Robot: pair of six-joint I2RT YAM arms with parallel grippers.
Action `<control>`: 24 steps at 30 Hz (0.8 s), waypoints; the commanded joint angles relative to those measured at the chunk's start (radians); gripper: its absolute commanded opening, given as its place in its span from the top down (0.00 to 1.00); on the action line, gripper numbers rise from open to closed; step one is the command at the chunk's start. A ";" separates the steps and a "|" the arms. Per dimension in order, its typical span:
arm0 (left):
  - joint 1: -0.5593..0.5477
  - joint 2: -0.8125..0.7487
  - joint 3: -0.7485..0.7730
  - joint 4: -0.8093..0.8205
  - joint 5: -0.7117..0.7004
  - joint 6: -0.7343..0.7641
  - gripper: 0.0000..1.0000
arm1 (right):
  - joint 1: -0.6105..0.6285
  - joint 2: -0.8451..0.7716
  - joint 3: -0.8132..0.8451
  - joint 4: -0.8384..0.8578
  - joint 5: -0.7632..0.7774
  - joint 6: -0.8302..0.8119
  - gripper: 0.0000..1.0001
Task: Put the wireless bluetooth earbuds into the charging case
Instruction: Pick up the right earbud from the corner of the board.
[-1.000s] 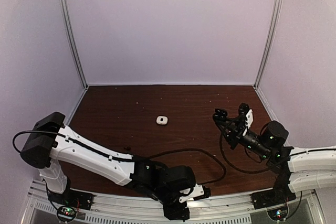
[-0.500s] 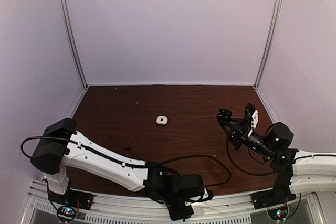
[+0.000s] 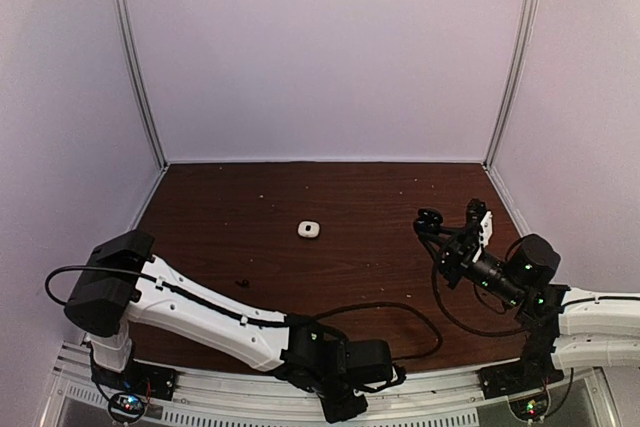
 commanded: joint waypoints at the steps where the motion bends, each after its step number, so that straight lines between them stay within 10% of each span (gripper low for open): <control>1: -0.013 0.014 0.010 -0.040 -0.011 -0.002 0.74 | -0.006 -0.001 -0.005 0.010 -0.016 0.006 1.00; 13: 0.045 -0.170 -0.084 0.079 -0.114 0.002 0.82 | -0.006 0.023 -0.003 0.028 -0.023 0.003 1.00; 24: 0.209 -0.648 -0.403 0.576 -0.386 0.105 0.84 | -0.003 0.168 -0.022 0.303 -0.172 -0.032 1.00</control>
